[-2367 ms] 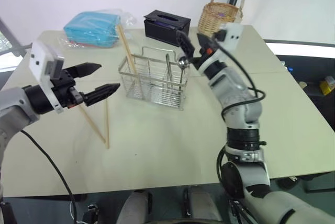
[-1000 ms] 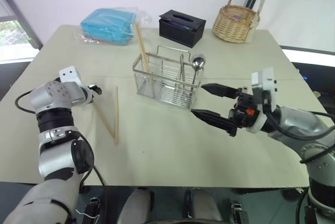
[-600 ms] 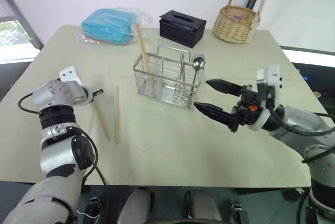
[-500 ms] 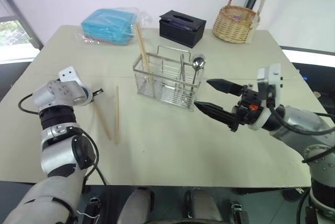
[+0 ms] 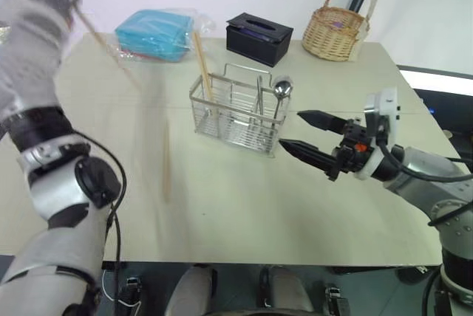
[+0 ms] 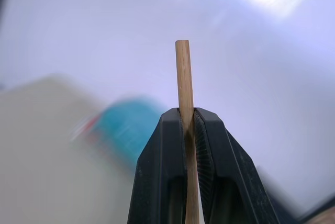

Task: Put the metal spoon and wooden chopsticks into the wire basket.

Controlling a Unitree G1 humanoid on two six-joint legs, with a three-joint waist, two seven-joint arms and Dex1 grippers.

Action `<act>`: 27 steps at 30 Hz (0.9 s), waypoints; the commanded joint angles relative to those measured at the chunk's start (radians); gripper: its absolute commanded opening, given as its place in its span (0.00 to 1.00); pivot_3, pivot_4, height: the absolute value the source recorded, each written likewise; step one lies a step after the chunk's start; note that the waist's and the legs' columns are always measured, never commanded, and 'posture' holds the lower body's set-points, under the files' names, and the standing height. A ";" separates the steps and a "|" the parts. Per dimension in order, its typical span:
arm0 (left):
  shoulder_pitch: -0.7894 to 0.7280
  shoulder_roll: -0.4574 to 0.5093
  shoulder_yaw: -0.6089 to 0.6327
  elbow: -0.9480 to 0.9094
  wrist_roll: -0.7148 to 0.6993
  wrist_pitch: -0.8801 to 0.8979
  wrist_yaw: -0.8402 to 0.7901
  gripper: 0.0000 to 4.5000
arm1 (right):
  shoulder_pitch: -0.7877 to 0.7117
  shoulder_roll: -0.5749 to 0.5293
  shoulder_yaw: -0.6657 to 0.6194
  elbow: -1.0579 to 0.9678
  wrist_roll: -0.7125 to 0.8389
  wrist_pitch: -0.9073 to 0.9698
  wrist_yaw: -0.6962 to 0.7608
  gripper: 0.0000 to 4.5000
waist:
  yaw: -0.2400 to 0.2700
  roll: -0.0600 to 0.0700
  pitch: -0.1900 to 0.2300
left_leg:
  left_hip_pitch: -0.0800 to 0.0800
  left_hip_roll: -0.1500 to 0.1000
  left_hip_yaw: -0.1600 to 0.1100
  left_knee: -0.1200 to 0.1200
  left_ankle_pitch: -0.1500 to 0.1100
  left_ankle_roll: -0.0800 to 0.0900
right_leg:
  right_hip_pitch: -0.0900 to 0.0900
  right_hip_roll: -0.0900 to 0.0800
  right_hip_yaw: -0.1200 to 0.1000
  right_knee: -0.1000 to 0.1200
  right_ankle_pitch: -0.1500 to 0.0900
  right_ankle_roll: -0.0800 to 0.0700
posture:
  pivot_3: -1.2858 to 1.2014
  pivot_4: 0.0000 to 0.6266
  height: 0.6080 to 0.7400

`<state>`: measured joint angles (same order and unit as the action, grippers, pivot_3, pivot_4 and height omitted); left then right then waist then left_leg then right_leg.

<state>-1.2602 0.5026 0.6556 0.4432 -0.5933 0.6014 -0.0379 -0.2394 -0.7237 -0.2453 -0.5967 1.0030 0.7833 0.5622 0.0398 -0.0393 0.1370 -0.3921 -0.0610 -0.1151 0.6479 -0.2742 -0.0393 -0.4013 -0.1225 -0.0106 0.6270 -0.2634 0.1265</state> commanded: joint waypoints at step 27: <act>0.090 -0.251 -0.478 0.010 0.194 -0.261 -0.356 0.09 | 0.174 0.035 -0.139 -0.165 0.062 -0.072 -0.226 1.00 | -0.002 0.003 0.002 | 0.001 0.002 0.000 0.000 0.000 0.001 | 0.000 0.004 0.000 0.002 0.000 0.001 | 0.52 0.24 0.39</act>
<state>-1.1632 0.2509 0.1845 0.5212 -0.4059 0.3614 -0.3880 -0.0565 -0.6824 -0.3592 -0.7343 1.0450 0.7335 0.3418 0.0374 -0.0365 0.1392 -0.3910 -0.0587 -0.1156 0.6479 -0.2739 -0.0385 -0.4009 -0.1185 -0.0103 0.6284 -0.2633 0.1273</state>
